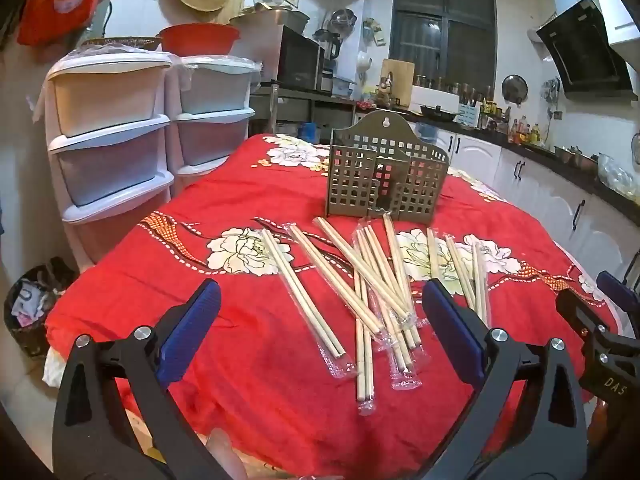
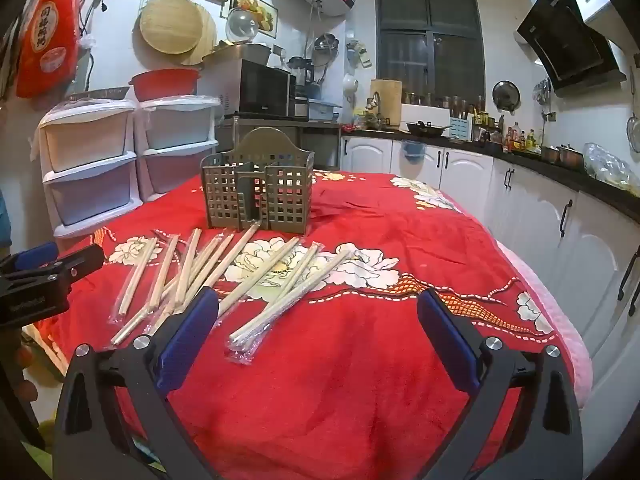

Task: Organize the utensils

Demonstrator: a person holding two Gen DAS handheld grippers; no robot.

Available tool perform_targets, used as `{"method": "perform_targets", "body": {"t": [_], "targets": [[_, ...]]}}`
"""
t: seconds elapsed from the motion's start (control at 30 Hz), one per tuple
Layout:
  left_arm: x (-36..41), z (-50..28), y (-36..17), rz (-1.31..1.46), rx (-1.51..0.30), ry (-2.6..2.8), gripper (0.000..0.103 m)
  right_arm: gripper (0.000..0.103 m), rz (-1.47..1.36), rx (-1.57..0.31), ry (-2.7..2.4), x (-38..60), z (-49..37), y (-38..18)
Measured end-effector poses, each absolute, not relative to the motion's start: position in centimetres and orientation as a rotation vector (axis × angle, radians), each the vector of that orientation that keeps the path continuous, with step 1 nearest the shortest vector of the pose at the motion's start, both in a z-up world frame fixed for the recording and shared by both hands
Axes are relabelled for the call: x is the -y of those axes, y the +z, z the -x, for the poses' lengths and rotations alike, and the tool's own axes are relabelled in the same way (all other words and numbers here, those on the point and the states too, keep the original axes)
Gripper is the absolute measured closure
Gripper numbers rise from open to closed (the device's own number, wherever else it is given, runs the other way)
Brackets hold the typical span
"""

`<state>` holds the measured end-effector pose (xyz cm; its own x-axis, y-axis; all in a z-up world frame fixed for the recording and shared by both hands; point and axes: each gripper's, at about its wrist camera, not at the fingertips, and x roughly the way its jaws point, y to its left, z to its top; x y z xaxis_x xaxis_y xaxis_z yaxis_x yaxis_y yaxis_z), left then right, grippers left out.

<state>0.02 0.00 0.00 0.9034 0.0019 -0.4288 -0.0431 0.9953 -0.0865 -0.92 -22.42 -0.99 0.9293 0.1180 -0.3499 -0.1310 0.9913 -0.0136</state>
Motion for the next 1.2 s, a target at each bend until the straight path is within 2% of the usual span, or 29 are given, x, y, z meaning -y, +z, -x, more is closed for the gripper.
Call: {"method": "perform_targets", "body": {"t": [1.2], "targets": [[-0.12, -0.02, -0.39, 0.107, -0.446, 0.017, 0.011, 0.006, 0.038, -0.355, 0.135, 22.35, 0.81, -0.95]]}}
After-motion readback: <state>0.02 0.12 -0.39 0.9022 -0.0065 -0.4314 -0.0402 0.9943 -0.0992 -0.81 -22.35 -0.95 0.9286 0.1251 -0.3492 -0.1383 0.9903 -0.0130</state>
